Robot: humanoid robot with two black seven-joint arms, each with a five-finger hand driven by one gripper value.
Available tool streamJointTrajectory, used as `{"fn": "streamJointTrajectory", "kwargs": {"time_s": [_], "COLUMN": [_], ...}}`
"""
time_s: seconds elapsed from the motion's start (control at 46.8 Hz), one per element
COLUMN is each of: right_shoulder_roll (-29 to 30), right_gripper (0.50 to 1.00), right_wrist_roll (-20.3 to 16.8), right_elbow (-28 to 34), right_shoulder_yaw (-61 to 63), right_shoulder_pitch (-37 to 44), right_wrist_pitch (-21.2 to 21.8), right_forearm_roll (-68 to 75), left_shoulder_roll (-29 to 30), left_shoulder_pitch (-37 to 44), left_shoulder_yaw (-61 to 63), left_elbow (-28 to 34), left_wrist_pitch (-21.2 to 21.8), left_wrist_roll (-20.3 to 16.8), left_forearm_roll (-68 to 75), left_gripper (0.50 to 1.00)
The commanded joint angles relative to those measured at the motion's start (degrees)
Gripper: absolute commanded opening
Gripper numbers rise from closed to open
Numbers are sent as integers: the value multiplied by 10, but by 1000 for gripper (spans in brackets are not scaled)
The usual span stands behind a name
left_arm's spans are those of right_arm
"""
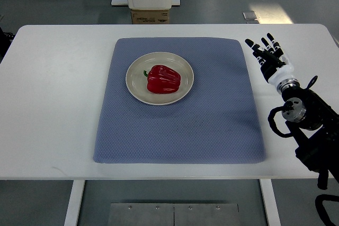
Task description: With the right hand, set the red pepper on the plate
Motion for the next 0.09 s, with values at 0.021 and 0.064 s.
{"fn": "streamJointTrajectory", "kwargs": {"time_s": [0.021,0.064], "right_shoulder_roll": [6,6], "right_gripper": [1000,1000], "right_wrist_roll": [0,1], "right_elbow": [1,2], "right_shoulder_yaw": [13,13], "right_shoulder_pitch": [-7,-10], "right_wrist_pitch": [1,1], "right_forearm_roll": [0,0], "left_shoulder_roll": [0,0], "left_shoulder_pitch": [0,0], "left_shoulder_yaw": [0,0], "left_elbow": [0,0], "left_wrist_pitch": [0,0], "left_wrist_roll": [0,0], "left_forearm_roll": [0,0], "left_gripper": [1000,1000]}}
